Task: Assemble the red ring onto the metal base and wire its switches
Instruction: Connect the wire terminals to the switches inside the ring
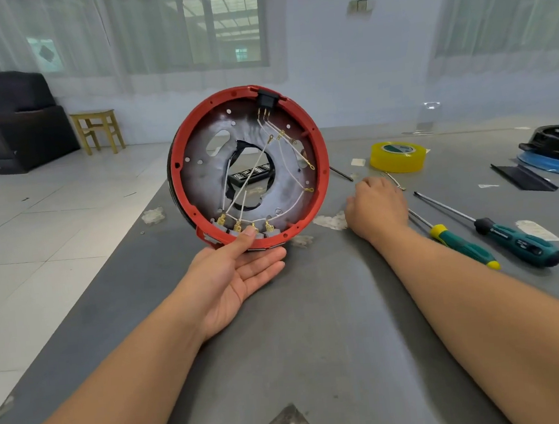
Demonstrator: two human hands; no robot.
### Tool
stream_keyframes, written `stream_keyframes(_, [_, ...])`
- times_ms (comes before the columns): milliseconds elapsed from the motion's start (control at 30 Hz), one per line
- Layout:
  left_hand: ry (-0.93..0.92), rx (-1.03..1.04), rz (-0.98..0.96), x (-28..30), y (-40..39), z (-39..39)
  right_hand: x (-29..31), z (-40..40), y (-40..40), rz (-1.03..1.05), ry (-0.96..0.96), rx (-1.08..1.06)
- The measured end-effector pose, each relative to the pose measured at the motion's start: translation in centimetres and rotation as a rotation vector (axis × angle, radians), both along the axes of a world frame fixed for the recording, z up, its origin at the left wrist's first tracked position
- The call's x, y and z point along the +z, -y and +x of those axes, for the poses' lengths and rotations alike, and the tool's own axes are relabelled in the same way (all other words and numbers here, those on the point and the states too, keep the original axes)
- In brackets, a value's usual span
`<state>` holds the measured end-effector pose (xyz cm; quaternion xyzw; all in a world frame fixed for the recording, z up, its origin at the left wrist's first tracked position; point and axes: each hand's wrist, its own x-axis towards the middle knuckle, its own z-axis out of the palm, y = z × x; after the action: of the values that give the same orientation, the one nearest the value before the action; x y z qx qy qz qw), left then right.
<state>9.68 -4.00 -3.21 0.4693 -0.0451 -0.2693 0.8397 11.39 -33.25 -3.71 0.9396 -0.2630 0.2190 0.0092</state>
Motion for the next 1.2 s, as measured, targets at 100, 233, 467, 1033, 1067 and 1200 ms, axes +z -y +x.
stream_keyframes(100, [-0.008, -0.011, -0.006, -0.2, 0.0, 0.3, 0.1, 2.0, 1.3, 0.004, -0.066, -0.161])
stream_keyframes(233, [-0.018, -0.009, -0.017, -0.3, 0.0, 0.5, 0.0, 4.1, 3.0, 0.074, -0.177, -0.276])
stream_keyframes(467, [-0.024, 0.007, -0.018, -0.2, 0.2, 0.5, 0.2, 5.3, 3.7, 0.159, -0.266, -0.251])
stream_keyframes(1033, [-0.025, 0.016, -0.023, -0.4, 0.0, 0.5, -0.8, -0.9, -4.0, -0.133, -0.036, 0.126])
stream_keyframes(1067, [-0.024, 0.023, -0.019, -0.3, -0.1, 0.4, -0.9, -1.6, -4.6, -0.117, -0.017, 0.157])
stream_keyframes(1200, [-0.025, 0.043, -0.013, -0.1, -0.3, 0.0, -1.0, -4.4, -7.2, -0.075, 0.034, 0.292])
